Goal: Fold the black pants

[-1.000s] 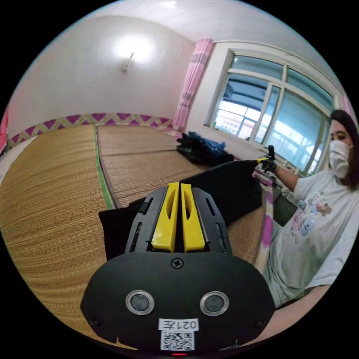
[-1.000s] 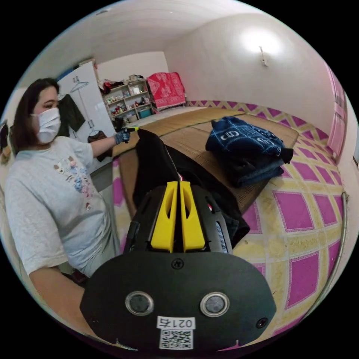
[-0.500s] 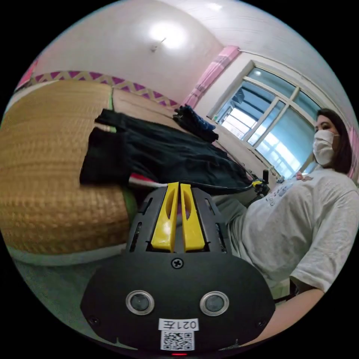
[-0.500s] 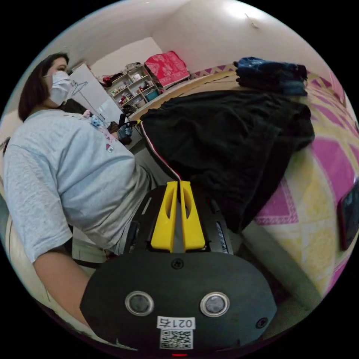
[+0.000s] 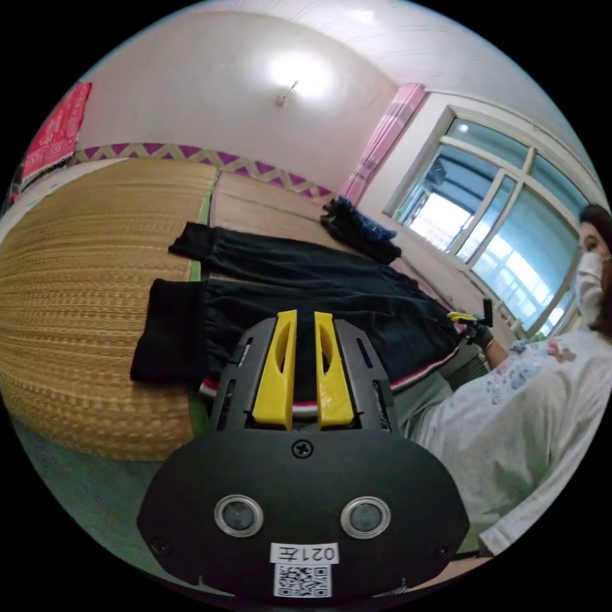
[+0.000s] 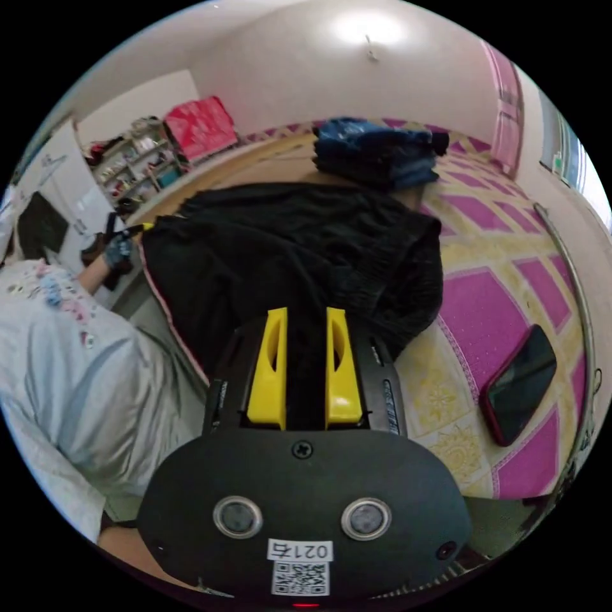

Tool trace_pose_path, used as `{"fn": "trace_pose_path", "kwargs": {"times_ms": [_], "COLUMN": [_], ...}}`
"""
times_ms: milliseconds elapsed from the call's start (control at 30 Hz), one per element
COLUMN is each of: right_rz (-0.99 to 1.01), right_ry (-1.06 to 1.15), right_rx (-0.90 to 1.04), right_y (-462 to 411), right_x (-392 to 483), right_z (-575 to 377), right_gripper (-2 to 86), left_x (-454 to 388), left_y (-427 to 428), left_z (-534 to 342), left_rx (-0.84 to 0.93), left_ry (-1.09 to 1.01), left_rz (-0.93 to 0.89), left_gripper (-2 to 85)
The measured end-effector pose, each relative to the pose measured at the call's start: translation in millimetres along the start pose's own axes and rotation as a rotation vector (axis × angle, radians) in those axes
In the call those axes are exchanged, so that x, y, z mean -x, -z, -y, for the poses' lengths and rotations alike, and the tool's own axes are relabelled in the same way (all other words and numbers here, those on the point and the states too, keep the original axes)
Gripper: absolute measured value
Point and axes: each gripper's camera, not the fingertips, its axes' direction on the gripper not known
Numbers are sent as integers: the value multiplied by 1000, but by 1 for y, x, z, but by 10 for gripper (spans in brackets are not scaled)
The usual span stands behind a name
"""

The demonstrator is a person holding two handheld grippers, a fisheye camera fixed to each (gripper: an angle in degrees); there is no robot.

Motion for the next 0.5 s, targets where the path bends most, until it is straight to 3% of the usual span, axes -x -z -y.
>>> {"fn": "trace_pose_path", "kwargs": {"times_ms": [33,233,400,467,500], "right_rz": [-67,59,27,-59,-59], "right_ry": [-14,-123,-167,-241,-240], "right_rx": [-8,-67,-169,-68,-106], "right_y": [-4,16,47,31,35], "right_x": [-5,-45,-55,-77,-79], "right_z": [0,-22,-8,-4,-6], "right_gripper": [38,1,1,-2,-3], "left_x": [4,37,26,31,36], "left_y": [-12,11,19,14,9], "left_z": [-4,-47,-46,-47,-49], "left_rx": [81,-101,-166,-139,-106], "left_ry": [26,184,111,153,172], "left_rz": [45,-114,-146,-125,-112], "left_gripper": [34,-7,-9,-9,-9]}}
